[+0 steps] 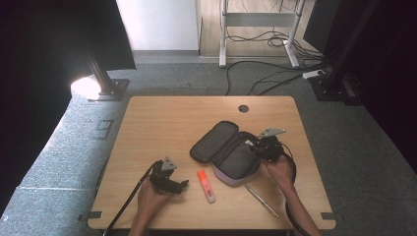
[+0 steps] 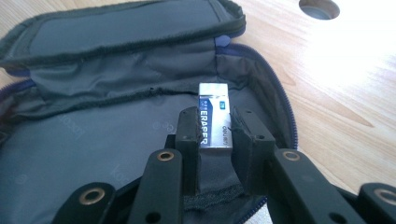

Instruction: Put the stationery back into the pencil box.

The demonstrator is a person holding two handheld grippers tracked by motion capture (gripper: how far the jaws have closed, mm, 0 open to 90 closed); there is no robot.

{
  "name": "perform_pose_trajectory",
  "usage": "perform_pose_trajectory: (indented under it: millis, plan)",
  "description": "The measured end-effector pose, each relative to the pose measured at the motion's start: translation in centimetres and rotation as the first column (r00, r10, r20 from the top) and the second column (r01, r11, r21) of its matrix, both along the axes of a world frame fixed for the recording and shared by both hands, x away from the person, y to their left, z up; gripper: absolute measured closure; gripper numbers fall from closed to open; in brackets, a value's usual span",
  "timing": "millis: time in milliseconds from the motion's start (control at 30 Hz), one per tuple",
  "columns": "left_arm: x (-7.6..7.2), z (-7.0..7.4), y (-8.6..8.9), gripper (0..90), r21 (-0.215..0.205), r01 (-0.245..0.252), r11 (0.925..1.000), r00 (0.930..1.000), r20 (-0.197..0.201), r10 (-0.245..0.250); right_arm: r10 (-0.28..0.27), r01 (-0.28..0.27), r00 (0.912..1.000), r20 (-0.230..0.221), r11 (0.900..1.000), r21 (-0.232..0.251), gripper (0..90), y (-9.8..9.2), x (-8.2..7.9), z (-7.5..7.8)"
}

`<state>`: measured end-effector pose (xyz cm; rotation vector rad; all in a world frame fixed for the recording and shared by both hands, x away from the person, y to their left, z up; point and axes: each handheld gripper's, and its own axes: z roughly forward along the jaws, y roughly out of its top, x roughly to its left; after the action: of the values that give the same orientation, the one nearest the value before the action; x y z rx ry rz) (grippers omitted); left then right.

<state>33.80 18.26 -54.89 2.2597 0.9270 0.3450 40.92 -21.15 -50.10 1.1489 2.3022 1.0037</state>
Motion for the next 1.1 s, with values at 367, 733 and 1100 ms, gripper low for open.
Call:
perform_pose_trajectory:
  millis: [367,733,1100]
  plan:
    - [0.0,0.0,0.0,2.6,0.000,0.000,1.0000,1.0000,0.000,0.000,0.009,-0.009,0.9997,-0.023,1.000,-0.021,71.7,0.4,0.5,-1.7]
    - [0.0,0.0,0.0,2.7,0.000,0.000,1.0000,1.0000,0.001,0.000,0.014,-0.016,0.9984,-0.055,0.999,-0.032,71.2,0.8,0.8,-2.6]
    - [0.0,0.0,0.0,2.7,0.000,0.000,1.0000,1.0000,0.001,0.000,0.018,-0.019,0.9985,-0.051,1.000,-0.022,60.0,0.8,0.6,-2.1]
